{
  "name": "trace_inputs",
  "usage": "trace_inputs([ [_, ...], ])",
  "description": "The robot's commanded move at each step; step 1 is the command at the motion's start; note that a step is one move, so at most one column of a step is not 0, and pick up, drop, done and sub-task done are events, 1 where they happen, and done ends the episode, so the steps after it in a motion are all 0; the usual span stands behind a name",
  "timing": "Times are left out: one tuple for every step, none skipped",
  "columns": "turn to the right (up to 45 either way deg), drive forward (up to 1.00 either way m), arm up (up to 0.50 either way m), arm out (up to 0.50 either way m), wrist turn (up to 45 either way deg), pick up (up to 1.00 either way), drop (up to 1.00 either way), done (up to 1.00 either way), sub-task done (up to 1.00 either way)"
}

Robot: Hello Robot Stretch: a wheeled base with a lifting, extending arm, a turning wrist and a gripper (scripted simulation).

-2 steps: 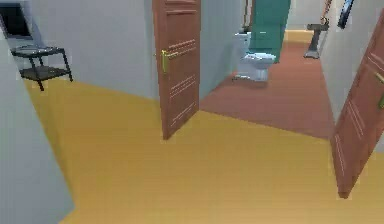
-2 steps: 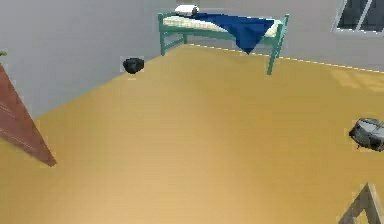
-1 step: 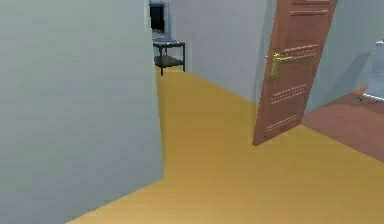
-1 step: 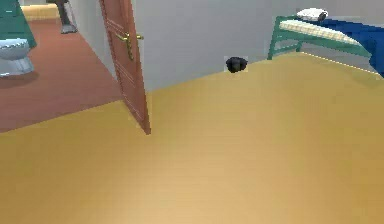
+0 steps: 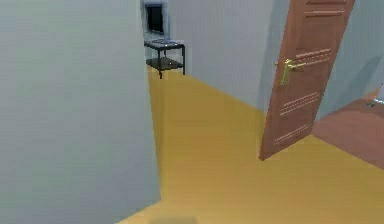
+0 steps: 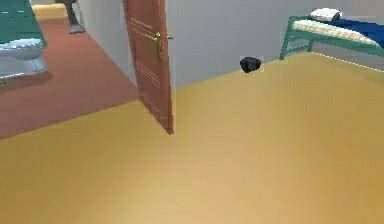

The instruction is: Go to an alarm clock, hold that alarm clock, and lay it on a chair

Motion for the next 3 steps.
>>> trace_inputs([
  [45.0, 0.0, 0.0, 0.0, 0.0, 0.0, 0.0, 0.0, 0.0],
  [36.0, 0.0, 0.0, 0.0, 0.0, 0.0, 0.0, 0.0, 0.0],
  [3.0, 0.0, 0.0, 0.0, 0.0, 0.0, 0.0, 0.0, 0.0],
])
